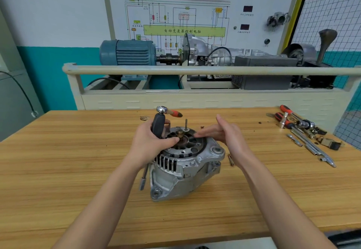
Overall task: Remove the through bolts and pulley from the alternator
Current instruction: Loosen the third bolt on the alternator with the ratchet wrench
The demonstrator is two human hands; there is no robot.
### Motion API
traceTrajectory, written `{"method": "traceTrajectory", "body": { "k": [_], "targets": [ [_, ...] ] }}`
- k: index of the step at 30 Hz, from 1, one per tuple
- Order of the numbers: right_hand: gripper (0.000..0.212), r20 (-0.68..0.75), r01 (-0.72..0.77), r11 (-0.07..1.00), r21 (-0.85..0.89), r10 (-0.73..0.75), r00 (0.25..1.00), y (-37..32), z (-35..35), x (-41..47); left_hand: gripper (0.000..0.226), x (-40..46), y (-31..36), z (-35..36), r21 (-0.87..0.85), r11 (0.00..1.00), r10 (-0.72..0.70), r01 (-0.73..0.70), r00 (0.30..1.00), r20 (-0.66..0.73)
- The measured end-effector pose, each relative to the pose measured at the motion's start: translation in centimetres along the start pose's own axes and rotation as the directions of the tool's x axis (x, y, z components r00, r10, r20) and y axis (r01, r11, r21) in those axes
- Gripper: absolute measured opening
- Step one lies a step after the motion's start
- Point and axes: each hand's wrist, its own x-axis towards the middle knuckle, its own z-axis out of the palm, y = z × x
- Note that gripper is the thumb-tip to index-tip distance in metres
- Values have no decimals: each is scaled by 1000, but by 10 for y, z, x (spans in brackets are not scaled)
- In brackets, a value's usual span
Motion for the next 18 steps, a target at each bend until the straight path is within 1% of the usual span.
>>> {"method": "traceTrajectory", "body": {
  "k": [2,3,5,6,8,9,11,13,15,16,18],
  "targets": [
    [54,-88,28,999,34,-25,996,-5,2,5,50,3,-1,-8,-14,1000,23,-22,997,72],
    [48,-89,35,999,26,-33,996,-7,5,10,49,4,-1,-12,-6,999,39,-38,993,108],
    [36,6,26,998,-59,-25,1000,-11,14,19,47,6,1,-18,12,998,59,-62,986,154],
    [33,60,12,994,-109,-5,998,-10,19,22,45,7,1,-20,8,998,63,-65,984,167],
    [36,117,-37,990,-133,53,992,-7,29,23,41,9,1,-22,-3,998,65,-65,982,177],
    [39,123,-76,993,-93,87,989,-4,33,20,38,10,0,-22,5,998,68,-70,982,176],
    [42,84,-131,991,-6,131,988,2,38,12,32,9,0,-24,10,998,64,-66,986,152],
    [41,41,-132,991,-31,133,990,6,38,9,32,7,0,-27,-3,999,36,-36,995,92],
    [38,28,-131,986,-100,134,991,2,37,10,48,4,1,-29,22,1000,12,-12,999,34],
    [35,21,-127,985,-113,130,991,-2,37,11,51,3,1,-29,22,1000,5,-5,1000,16],
    [27,4,-110,992,-68,111,994,-8,39,12,36,1,2,-28,-23,1000,8,-8,1000,-16]
  ]
}}
